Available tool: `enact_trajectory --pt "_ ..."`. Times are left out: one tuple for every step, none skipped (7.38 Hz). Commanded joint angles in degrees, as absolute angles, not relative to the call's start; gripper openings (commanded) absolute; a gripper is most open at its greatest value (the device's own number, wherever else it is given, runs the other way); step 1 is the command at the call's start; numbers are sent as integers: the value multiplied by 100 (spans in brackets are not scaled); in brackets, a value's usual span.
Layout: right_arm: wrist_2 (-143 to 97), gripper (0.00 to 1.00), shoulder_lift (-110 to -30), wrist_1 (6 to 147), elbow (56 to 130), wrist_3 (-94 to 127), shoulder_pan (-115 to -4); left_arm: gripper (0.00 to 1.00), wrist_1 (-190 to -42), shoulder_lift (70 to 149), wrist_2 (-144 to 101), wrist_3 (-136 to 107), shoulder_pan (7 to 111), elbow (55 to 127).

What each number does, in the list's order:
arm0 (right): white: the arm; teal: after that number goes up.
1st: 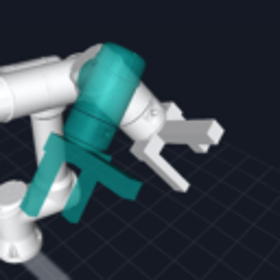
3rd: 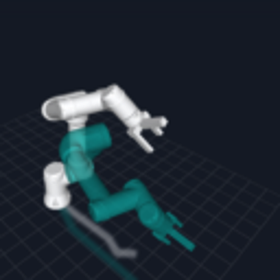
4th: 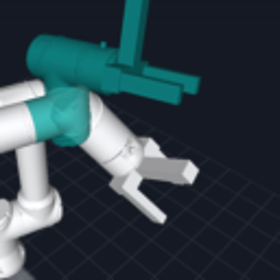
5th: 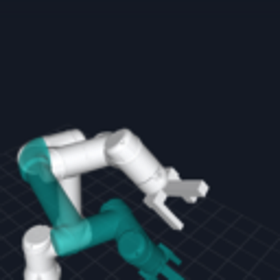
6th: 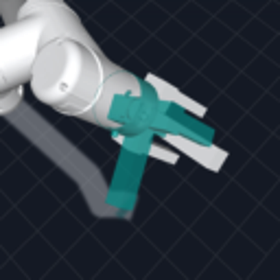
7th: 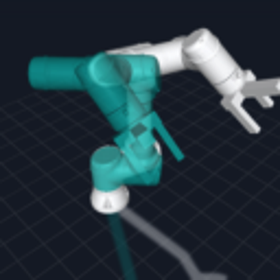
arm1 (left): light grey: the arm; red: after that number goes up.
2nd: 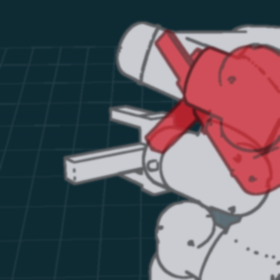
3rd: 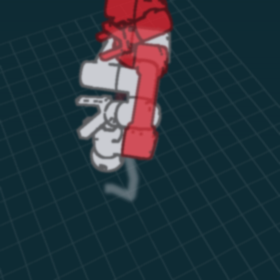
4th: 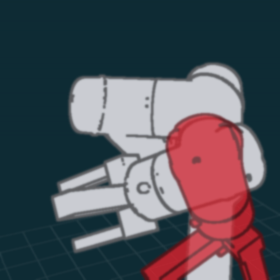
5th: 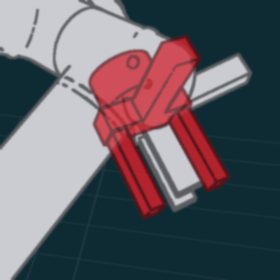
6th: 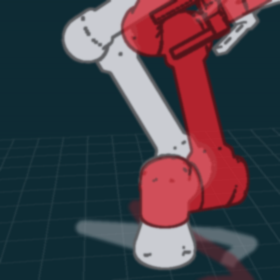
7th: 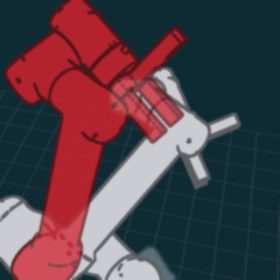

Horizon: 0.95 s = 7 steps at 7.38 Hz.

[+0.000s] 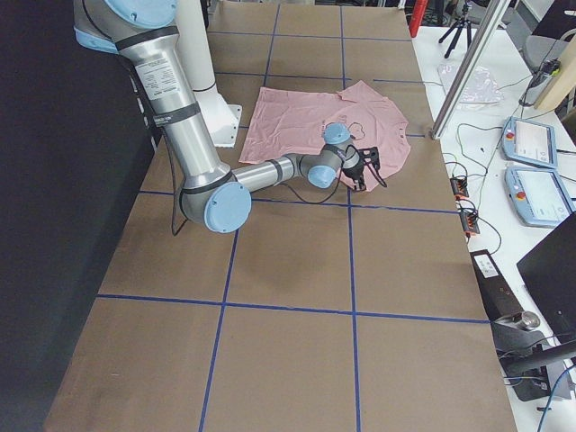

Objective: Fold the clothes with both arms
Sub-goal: 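Move the right gripper in over the shirt shoulder nearest it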

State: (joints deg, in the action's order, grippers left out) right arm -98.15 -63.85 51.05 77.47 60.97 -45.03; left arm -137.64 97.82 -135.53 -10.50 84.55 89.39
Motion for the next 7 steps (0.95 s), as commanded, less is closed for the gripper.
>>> enact_trajectory --pt "-9565 0 -5725 6295 7962 6431 -4430 100 -13764 9782 -13553 -1055 8455 8938" --pt "-9223 0 -5287 6798 7911 6669 -4212 100 -13764 9782 -13553 -1055 8455 8938" --pt "-9020 0 -4926 7299 7893 6941 -4036 100 -13764 9782 -13553 -1055 8455 8938" --pt "-8670 0 -4783 7356 7745 7143 -3851 100 -13764 9774 -13553 -1055 8455 8947" --pt "-8362 0 -4572 7339 7439 7224 -3710 100 -13764 9773 -13553 -1055 8455 8939" --pt "-8315 0 -4475 7330 7253 7251 -3674 100 -13764 9773 -13553 -1055 8455 8947" --pt "-8314 0 -4430 7330 7242 7242 -3639 100 -13764 9773 -13553 -1055 8455 8939"
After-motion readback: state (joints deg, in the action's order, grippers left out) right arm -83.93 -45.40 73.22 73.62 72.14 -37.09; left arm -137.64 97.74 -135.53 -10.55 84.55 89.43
